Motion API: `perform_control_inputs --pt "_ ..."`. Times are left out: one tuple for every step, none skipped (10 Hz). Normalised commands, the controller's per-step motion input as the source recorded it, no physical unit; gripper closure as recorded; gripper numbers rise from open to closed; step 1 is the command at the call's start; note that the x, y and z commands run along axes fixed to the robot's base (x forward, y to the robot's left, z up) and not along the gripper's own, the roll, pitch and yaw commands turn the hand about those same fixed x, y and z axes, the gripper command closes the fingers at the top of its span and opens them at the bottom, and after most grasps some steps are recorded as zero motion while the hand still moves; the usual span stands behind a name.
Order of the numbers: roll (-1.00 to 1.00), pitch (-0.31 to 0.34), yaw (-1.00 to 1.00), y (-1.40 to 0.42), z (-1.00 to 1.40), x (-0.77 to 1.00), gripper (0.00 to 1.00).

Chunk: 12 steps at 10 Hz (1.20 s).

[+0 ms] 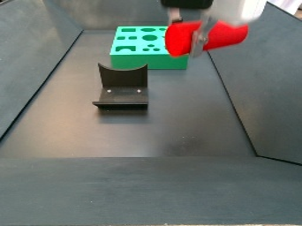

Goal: Pick up the round object. Move up. Place the round object on the fixture. Regrasp the round object. Move to above the board. Insert the round object.
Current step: Place the round object on the fixture.

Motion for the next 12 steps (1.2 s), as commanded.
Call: perform_control_inputs --pt "0.02 0.075 1.0 -0.86 0.2 1.0 1.0" --pt "0.02 0.08 1.0 -0.85 0.12 1.0 1.0" --pt "0.03 0.094 1.0 -0.75 0.1 1.0 1.0" --pt "0.03 0.112 1.0 -0.57 0.08 1.0 1.0" --pt "0.03 0.123 1.0 -0.47 0.07 1.0 1.0" --pt "0.04 0.149 1.0 -0.33 0.05 1.0 1.0" --pt "0.04 0.176 1.0 -0.22 0.04 0.92 1.0" --pt "0.05 0.201 1.0 -0.13 0.03 0.82 1.0" --pt "0.05 0.22 1.0 -0.09 0.02 0.76 1.0" --pt "0.06 0.283 1.0 -0.04 0.02 0.6 1.0" --pt "0.06 0.307 1.0 -0.03 0.02 0.55 1.0" --pt "0.09 0.376 1.0 -0.02 0.01 0.44 1.0"
